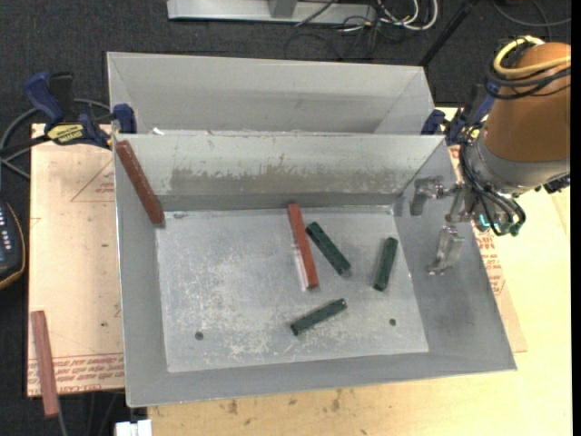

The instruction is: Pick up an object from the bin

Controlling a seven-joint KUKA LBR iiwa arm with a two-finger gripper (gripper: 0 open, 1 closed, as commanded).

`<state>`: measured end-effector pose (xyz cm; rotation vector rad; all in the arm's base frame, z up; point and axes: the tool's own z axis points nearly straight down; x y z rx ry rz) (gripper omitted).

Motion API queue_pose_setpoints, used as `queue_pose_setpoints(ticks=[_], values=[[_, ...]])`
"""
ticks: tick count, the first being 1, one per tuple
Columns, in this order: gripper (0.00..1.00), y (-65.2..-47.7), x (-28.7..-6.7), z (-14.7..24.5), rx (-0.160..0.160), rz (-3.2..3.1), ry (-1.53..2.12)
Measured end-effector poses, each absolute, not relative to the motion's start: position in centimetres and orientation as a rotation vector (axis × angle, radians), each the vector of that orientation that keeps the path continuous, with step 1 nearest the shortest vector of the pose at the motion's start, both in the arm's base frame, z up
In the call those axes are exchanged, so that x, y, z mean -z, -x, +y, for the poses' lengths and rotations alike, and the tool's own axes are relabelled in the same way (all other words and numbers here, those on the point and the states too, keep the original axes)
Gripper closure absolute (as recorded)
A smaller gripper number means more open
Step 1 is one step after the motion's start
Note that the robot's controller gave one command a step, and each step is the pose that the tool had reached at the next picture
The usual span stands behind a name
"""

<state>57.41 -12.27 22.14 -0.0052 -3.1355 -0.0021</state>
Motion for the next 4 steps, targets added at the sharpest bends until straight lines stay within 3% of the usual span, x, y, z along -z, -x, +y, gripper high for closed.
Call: queue_pose_setpoints(ticks=[1,2,3,4], values=[[0.00,-55.7,-8.3,-14.3,0.004,-3.066,-0.673],[0.00,-62.5,-7.6,-8.4,0.002,-2.852,-1.334],[1.00,-62.4,-7.6,-8.6,0.002,-2.852,-1.327],[1.00,-64.0,-10.4,-1.0,0.001,-2.598,-1.778]])
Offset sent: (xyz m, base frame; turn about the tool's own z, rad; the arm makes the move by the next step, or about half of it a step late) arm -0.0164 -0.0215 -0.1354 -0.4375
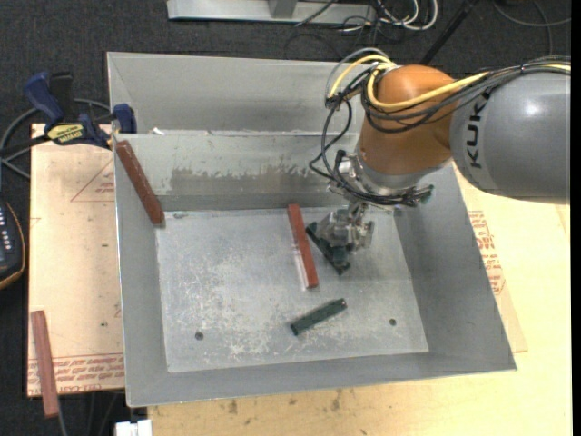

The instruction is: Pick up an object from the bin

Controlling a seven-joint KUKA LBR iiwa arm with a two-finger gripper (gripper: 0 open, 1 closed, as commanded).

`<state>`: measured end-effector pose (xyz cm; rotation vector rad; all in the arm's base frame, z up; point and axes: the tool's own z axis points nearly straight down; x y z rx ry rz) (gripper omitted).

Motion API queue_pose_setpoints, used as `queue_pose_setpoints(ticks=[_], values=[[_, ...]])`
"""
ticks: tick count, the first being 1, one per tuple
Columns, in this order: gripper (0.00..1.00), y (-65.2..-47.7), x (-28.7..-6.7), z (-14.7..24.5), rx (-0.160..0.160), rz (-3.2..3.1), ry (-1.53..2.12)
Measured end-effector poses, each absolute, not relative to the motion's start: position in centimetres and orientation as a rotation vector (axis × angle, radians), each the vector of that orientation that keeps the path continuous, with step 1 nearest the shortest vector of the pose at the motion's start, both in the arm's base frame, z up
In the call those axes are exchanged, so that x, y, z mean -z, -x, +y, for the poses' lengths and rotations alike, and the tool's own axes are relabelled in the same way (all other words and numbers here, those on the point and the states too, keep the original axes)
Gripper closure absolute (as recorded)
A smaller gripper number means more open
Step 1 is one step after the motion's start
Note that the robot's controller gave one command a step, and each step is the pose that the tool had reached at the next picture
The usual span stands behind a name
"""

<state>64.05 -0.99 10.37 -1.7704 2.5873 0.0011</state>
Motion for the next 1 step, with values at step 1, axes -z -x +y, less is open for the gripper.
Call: queue_pose_setpoints(ticks=[1], values=[[1.00,-63.06,-29.18,-0.32,0.009,2.409,2.000]])
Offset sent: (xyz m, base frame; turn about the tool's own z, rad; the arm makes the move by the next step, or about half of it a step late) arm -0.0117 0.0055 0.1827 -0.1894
